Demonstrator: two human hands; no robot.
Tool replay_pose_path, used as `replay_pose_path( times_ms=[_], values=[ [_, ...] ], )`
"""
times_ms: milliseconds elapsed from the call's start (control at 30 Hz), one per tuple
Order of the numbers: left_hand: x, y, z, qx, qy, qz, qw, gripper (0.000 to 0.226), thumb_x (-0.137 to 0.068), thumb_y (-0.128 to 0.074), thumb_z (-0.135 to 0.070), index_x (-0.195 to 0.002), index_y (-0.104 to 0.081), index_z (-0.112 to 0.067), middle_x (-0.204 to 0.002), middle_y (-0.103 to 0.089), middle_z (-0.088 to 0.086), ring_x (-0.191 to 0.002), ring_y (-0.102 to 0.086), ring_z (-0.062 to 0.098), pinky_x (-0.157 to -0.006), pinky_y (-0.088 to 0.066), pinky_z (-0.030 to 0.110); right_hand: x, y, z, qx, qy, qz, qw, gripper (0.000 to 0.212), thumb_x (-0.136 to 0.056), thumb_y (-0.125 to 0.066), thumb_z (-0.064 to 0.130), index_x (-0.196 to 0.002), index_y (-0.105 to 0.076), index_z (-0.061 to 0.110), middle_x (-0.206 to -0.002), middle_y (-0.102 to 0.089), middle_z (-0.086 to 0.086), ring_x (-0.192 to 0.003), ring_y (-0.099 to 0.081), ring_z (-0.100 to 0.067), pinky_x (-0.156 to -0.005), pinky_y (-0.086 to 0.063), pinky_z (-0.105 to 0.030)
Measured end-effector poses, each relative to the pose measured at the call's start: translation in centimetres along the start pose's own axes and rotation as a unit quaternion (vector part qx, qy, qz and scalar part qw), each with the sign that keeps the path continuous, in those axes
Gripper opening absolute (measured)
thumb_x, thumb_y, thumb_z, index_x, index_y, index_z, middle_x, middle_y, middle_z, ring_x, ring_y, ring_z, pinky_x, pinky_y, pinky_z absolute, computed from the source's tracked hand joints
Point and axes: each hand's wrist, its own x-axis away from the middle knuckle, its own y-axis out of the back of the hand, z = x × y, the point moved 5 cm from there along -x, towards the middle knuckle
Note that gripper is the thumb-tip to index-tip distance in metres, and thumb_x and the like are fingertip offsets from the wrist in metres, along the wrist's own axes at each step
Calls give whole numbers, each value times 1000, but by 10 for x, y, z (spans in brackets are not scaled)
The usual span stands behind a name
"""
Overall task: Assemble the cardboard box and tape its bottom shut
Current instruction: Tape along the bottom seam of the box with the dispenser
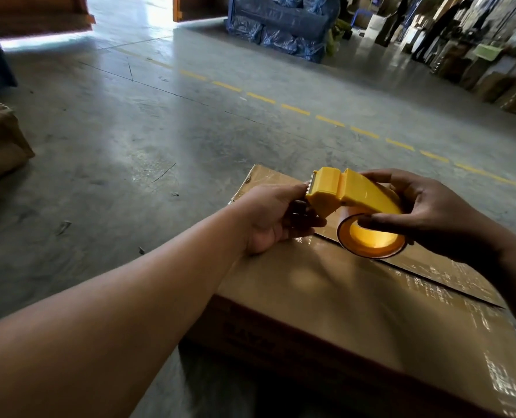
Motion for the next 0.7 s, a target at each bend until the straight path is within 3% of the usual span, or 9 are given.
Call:
replay_pose_path(
  times_ms=[100,233,333,433,567,700],
  values=[
    [1,8,-11,-68,-9,-42,997,19,-98,-56,-24,-97,-65,-8,-77,-70,10,-71,-71,22,-74,-56,38,-2,-2,-4,13,3,0,1000,62,-58,-79,42,-114,-53,46,-119,-56,17,-104,-57,-7,-80,-50,-24],
    [2,14,-19,-118,-6,-63,991,16,-97,-58,-21,-92,-67,-9,-86,-70,13,-73,-71,21,-76,-57,38,-5,-8,-12,6,-5,5,1000,73,-43,-79,68,-111,-56,51,-119,-57,18,-104,-58,-5,-83,-51,-27],
    [3,14,-15,-132,28,-68,988,21,-100,-53,-23,-104,-64,-6,-89,-65,11,-74,-69,21,-74,-57,34,-6,-15,-18,0,-11,5,1000,62,-54,-78,55,-111,-55,49,-120,-56,16,-107,-57,-10,-86,-51,-32],
    [3,16,-8,-134,56,-84,986,25,-101,-51,-24,-113,-62,-5,-92,-66,12,-78,-69,23,-68,-58,31,-4,-21,-25,-6,-15,6,1000,64,-52,-80,60,-111,-58,52,-123,-56,15,-110,-57,-14,-90,-51,-40],
    [4,13,-4,-116,73,-102,985,20,-102,-50,-18,-92,-64,-7,-86,-69,11,-75,-69,21,-57,-53,24,-4,-22,-26,-18,-6,4,1000,62,-51,-78,52,-109,-57,54,-127,-54,16,-115,-54,-16,-95,-48,-43],
    [3,15,-6,-144,57,-145,977,17,-99,-55,-13,-90,-65,-4,-81,-70,14,-78,-68,22,-59,-51,25,-5,-19,-25,-6,-1,7,1000,60,-52,-76,49,-108,-53,57,-121,-51,25,-115,-51,-16,-92,-47,-36]
  ],
)
